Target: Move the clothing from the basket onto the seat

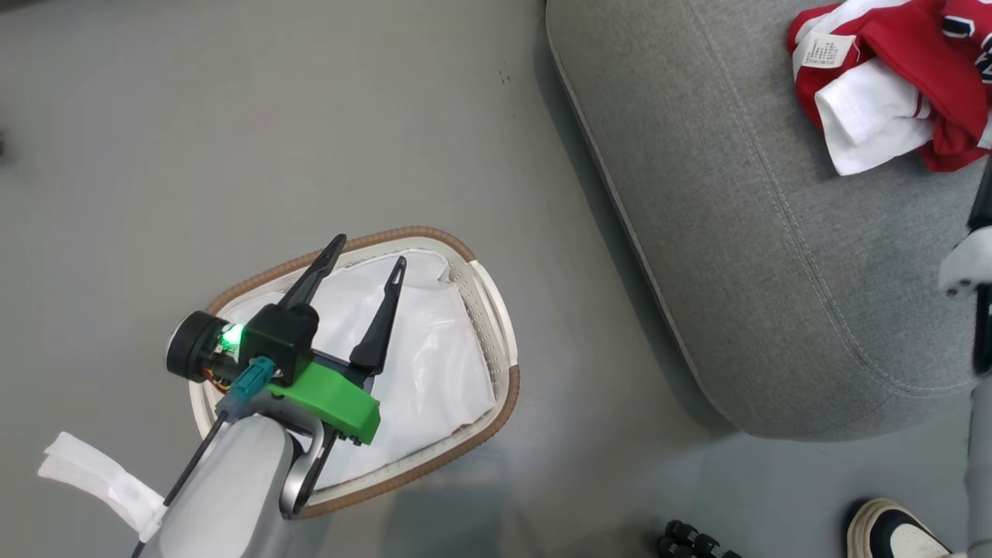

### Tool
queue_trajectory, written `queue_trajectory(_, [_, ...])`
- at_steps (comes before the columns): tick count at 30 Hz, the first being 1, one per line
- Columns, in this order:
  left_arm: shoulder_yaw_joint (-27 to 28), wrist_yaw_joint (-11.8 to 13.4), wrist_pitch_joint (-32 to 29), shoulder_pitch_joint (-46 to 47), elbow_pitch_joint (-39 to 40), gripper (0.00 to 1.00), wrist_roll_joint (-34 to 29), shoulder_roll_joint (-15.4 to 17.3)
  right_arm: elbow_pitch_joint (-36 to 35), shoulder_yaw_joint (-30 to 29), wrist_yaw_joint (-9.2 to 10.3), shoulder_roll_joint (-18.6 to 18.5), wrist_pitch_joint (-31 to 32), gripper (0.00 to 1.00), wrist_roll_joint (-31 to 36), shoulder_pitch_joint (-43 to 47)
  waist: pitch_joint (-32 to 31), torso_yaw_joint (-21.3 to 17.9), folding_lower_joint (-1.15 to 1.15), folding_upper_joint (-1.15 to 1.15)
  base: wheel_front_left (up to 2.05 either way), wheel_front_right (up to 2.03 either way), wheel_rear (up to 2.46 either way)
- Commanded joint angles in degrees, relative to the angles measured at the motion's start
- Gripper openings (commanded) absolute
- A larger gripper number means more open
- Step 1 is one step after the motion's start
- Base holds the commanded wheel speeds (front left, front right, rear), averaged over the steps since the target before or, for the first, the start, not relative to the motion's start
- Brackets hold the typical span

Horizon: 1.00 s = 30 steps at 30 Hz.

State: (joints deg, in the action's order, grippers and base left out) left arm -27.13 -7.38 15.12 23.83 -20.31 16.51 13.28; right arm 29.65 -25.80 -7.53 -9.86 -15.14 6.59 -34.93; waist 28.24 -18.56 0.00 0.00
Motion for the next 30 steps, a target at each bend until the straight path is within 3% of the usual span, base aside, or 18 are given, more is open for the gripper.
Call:
queue_trajectory(1, [1.0, -0.1, 0.0, -0.8, -0.1, 1.00, -0.8, -0.2, -1.3, 0.1, 0.08, 1.0, 0.0, 1.00, -0.2, 2.4, -1.5, 0.4, 0.00, 0.00, 0.00, 0.00, 0.00])
queue_trajectory(14, [9.2, -0.1, 0.0, -4.1, -0.7, 1.00, -3.1, -3.8, -8.2, 9.0, 0.08, 6.7, 0.0, 1.00, -6.6, 11.8, -6.5, 5.3, 0.00, 0.00, 0.00, 0.00, 0.00])
queue_trajectory(23, [17.2, 0.0, 0.0, -5.8, -0.9, 1.00, -5.5, -6.6, -7.8, 20.1, 0.08, 6.8, 0.0, 1.00, -13.9, 9.9, -8.6, 11.1, 0.00, 0.00, 0.00, 0.00, 0.00])
queue_trajectory(30, [22.1, -0.1, 0.0, -6.5, -1.3, 1.00, -6.8, -8.3, -7.4, 23.4, 0.08, 6.7, 0.0, 1.00, -17.5, 11.3, -10.2, 15.0, 0.00, 0.00, 0.00, 0.00, 0.00])
